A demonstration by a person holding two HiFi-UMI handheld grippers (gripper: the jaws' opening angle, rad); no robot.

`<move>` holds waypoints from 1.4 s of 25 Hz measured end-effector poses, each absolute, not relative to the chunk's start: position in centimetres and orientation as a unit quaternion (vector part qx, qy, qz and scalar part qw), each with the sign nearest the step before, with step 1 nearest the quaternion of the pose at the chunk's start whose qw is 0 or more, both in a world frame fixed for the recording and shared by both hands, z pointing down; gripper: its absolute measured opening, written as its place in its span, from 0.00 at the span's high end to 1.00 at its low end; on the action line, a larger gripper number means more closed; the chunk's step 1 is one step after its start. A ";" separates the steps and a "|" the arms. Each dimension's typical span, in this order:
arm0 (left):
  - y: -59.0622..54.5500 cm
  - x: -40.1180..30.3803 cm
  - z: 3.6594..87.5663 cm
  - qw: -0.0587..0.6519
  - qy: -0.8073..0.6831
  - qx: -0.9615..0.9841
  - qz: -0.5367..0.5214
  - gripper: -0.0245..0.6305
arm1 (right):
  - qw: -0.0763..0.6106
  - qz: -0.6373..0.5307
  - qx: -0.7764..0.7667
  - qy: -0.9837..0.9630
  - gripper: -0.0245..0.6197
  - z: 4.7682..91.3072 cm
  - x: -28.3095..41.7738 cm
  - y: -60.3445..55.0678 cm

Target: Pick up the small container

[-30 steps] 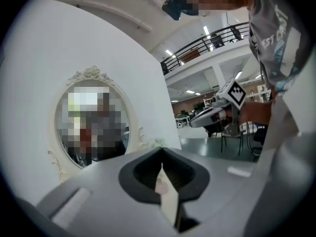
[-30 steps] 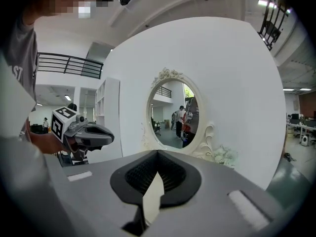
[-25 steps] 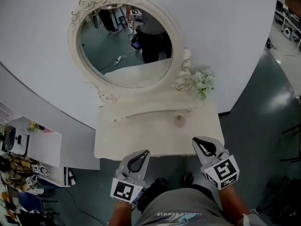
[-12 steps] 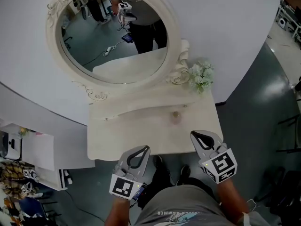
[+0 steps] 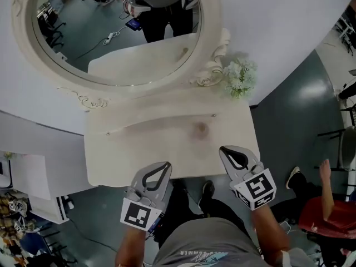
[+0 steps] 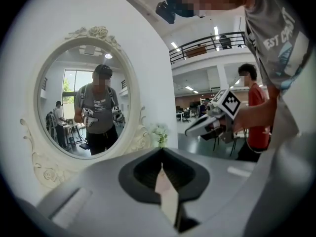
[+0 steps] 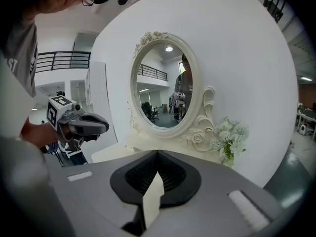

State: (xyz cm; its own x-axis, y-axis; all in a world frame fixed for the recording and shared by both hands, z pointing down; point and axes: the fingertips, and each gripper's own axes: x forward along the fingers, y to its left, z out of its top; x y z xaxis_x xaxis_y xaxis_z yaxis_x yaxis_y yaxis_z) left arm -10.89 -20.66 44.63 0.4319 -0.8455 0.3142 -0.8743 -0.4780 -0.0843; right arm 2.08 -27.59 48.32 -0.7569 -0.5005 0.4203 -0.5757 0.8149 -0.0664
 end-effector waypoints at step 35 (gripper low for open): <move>-24.0 -17.1 57.0 0.159 -0.481 0.834 0.218 0.96 | 0.309 0.145 0.296 -0.892 0.74 68.8 -4.0 -36.7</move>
State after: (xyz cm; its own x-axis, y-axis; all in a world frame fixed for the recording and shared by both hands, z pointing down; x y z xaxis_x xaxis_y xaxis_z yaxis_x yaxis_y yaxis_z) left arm -17.12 -24.00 56.97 0.4425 -0.7333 0.5162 -0.8717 -0.4868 0.0555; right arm -4.00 -36.67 68.76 -0.6331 -0.4388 0.6376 -0.6180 0.7826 -0.0750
